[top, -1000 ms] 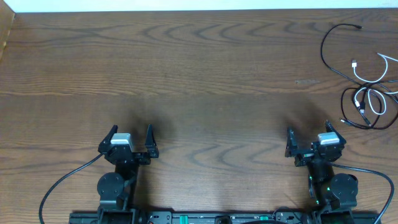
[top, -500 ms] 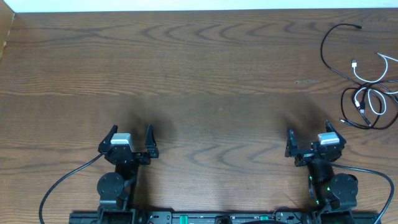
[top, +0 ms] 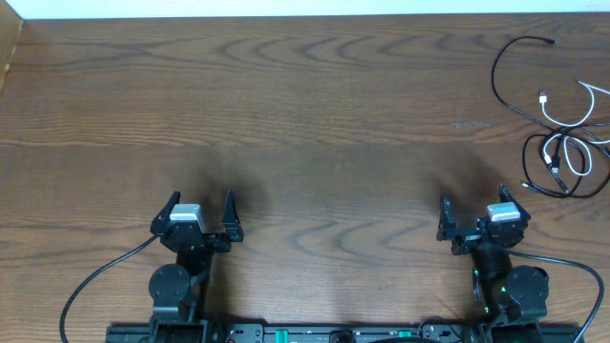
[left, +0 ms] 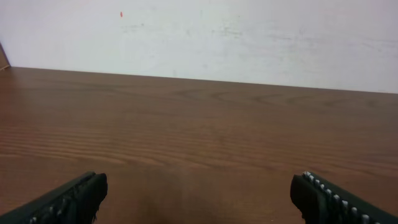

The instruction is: Untangle cables

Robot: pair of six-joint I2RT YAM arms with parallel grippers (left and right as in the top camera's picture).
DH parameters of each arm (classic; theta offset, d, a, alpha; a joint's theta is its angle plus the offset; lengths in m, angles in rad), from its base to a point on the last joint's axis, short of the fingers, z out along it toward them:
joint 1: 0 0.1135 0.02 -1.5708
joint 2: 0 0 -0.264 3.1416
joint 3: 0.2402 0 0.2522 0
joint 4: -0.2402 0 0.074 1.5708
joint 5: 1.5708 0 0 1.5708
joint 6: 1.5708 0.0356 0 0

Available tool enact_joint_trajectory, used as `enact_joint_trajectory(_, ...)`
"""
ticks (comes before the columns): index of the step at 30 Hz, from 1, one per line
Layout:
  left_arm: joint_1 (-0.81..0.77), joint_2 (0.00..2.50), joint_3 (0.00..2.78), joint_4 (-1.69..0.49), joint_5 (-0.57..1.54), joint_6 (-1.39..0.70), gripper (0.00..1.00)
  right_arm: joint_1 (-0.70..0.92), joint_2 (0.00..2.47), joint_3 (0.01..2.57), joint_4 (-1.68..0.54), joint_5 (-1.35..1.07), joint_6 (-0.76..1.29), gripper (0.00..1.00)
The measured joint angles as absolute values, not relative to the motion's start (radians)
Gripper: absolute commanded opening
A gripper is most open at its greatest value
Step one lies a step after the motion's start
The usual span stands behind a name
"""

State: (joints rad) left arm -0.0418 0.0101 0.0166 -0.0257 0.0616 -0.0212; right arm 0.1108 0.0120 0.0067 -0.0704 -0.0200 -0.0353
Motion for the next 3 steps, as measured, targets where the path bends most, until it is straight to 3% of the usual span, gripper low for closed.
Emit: enact_joint_trajectory(3, -0.042, 0.010, 0.017, -0.026, 0.062, -0.021, 0.99, 0.111, 0.012, 0.007, -0.070, -0.020, -0.035, 0.99)
